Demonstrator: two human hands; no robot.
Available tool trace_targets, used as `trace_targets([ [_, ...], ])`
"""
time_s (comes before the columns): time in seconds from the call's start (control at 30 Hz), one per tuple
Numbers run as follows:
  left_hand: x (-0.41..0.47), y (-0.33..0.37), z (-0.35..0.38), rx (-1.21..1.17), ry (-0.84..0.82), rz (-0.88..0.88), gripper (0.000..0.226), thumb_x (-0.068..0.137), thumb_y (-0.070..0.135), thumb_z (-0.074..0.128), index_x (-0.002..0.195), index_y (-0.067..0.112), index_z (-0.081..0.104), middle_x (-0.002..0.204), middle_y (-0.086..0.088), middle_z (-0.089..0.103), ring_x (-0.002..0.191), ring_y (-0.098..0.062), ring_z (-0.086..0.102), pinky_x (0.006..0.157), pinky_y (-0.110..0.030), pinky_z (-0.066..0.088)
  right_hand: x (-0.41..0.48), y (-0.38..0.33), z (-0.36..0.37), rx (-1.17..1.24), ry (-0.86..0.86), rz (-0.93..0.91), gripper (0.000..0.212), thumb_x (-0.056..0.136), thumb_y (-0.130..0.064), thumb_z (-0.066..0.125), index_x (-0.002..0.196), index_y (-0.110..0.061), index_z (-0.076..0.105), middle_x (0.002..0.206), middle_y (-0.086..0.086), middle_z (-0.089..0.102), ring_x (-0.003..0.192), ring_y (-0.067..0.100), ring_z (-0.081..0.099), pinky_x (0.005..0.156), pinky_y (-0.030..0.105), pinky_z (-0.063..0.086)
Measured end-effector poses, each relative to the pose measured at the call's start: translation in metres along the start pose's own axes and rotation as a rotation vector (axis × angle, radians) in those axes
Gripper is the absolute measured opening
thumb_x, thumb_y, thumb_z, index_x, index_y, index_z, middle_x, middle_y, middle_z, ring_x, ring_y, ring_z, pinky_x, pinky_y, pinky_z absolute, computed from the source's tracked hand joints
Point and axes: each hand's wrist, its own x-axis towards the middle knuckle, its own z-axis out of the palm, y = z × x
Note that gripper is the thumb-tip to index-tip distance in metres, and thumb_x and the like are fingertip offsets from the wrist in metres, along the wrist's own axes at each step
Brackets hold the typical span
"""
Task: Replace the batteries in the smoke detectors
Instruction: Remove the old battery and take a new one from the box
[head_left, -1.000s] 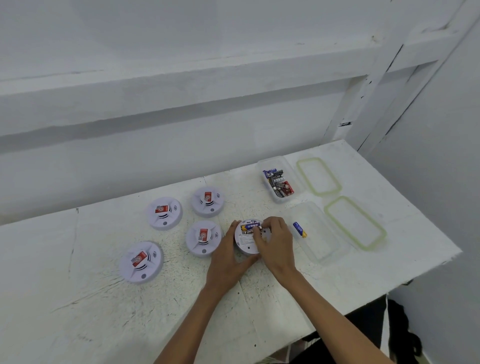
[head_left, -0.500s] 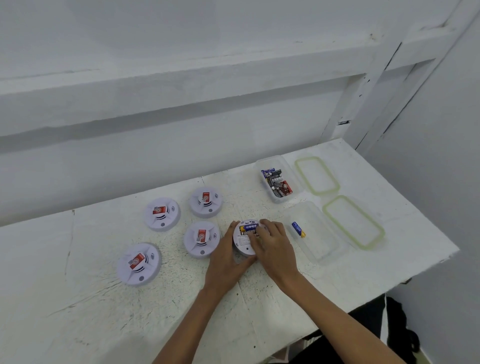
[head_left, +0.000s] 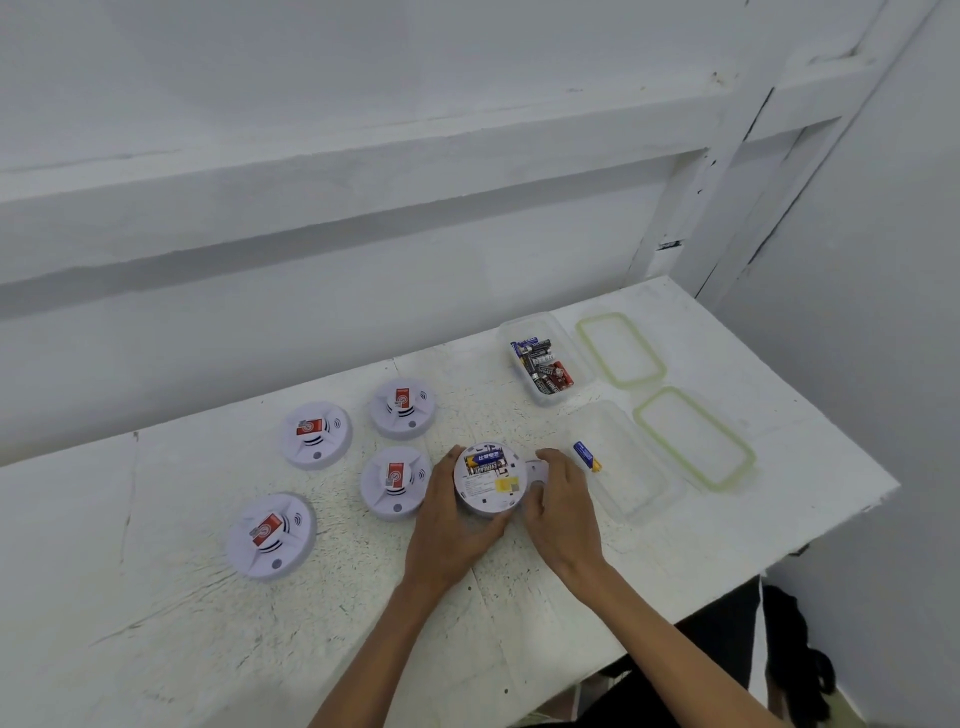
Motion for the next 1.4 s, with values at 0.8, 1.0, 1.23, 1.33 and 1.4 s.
trace_targets([
  [0.8,-0.003,0.004,-0.005,-0.019,-0.011,0.043,0.094,0.08,0.049,0.077,0.153,0.009,0.033,0.15,0.001,0.048,0.143,-0.014,0.043,0.117,-0.033,0.041,-0.017,0.0,0.002,-0.079,0.038,0.011,0.054,0.077,-0.024,0.07,0.126,-0.019,0.047,0.128,-0.002,0.046,0.104,0.02,0.052,0.078,0.033,0.053],
  [1.0,-0.003,0.0,-0.005,0.006,-0.022,0.038,0.096,0.078,0.046,0.078,0.154,0.011,0.031,0.152,0.003,0.045,0.145,-0.012,0.039,0.118,-0.032,0.038,-0.026,-0.009,-0.005,-0.043,0.09,0.063,0.048,0.08,-0.024,0.07,0.123,-0.019,0.051,0.123,-0.003,0.047,0.1,0.016,0.051,0.069,0.014,0.041],
  [1.23,-0.003,0.002,-0.005,0.001,-0.01,0.045,0.094,0.079,0.047,0.079,0.153,0.012,0.032,0.151,0.003,0.046,0.144,-0.014,0.041,0.118,-0.036,0.04,-0.023,-0.018,-0.012,0.21,0.134,0.016,0.055,0.08,-0.015,0.075,0.126,-0.023,0.046,0.124,-0.006,0.046,0.108,0.012,0.05,0.077,0.0,0.04],
  [1.33,-0.003,0.004,-0.006,-0.018,-0.006,0.041,0.094,0.08,0.051,0.079,0.153,0.013,0.033,0.151,0.005,0.047,0.144,-0.012,0.042,0.117,-0.034,0.04,-0.018,-0.021,-0.01,0.257,0.103,0.0,0.061,0.08,-0.016,0.076,0.13,-0.024,0.043,0.131,-0.008,0.045,0.113,0.013,0.051,0.082,0.002,0.042],
  [1.4,-0.004,0.004,-0.006,-0.029,-0.009,0.022,0.095,0.079,0.053,0.079,0.153,0.015,0.033,0.152,0.006,0.046,0.144,-0.011,0.041,0.117,-0.033,0.039,-0.015,-0.024,-0.009,0.258,0.076,-0.023,0.061,0.08,-0.017,0.075,0.131,-0.025,0.043,0.132,-0.009,0.044,0.115,0.013,0.051,0.083,0.004,0.041],
])
